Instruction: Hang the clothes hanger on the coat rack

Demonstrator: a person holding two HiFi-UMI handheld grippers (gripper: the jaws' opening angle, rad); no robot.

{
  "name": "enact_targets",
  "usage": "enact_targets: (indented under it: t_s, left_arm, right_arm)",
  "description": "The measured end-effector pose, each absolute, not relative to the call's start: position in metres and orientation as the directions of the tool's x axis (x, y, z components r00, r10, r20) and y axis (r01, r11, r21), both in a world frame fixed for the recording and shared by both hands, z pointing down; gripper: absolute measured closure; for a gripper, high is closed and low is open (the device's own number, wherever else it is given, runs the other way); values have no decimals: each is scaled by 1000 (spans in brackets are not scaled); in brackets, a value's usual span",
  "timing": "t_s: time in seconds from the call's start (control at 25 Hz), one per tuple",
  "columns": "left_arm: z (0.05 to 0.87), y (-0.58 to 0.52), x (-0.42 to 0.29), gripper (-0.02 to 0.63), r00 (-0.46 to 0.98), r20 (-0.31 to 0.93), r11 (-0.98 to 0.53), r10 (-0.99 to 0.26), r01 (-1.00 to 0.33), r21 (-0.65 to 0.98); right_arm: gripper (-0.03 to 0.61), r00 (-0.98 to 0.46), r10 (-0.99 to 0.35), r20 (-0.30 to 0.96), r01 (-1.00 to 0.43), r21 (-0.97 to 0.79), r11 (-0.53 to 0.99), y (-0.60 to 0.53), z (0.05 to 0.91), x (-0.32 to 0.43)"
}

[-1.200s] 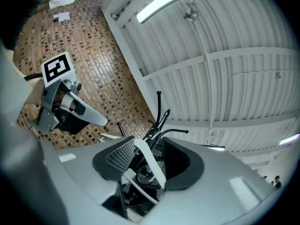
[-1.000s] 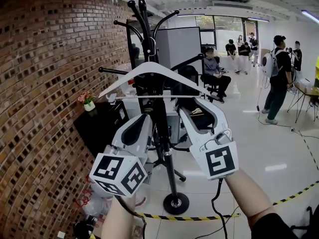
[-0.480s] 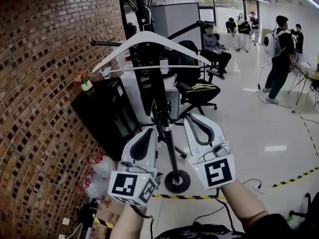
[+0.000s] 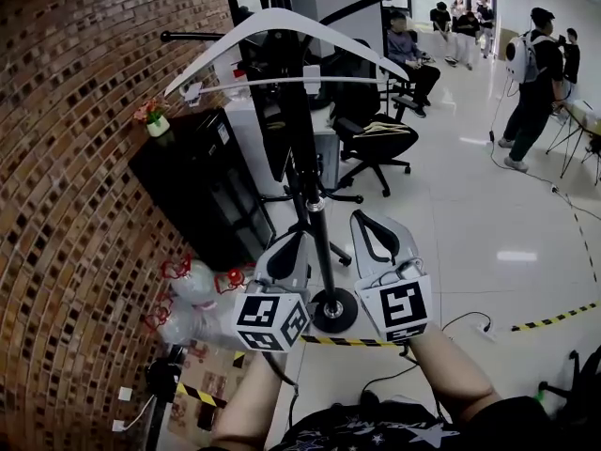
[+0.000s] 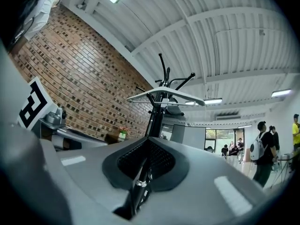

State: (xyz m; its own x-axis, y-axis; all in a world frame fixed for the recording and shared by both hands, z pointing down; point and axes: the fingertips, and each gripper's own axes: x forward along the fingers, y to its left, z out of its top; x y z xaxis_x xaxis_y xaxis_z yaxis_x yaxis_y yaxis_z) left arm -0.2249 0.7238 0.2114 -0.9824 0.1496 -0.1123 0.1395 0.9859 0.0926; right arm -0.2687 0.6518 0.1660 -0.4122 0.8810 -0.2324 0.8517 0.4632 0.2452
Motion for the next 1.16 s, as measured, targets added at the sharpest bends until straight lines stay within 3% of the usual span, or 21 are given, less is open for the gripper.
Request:
enact_targets:
  t_s: [0.36, 1.16]
  left_arm:
    - [241, 724, -236, 609, -984, -48, 982, 173, 169, 82]
    - [256, 710, -234, 609, -985, -42, 982, 170, 166, 87]
  right_arm:
    - [572, -426, 898, -110, 867, 235, 440, 655, 207, -278]
    - [572, -386, 921, -49, 899, 204, 387, 654, 234, -268]
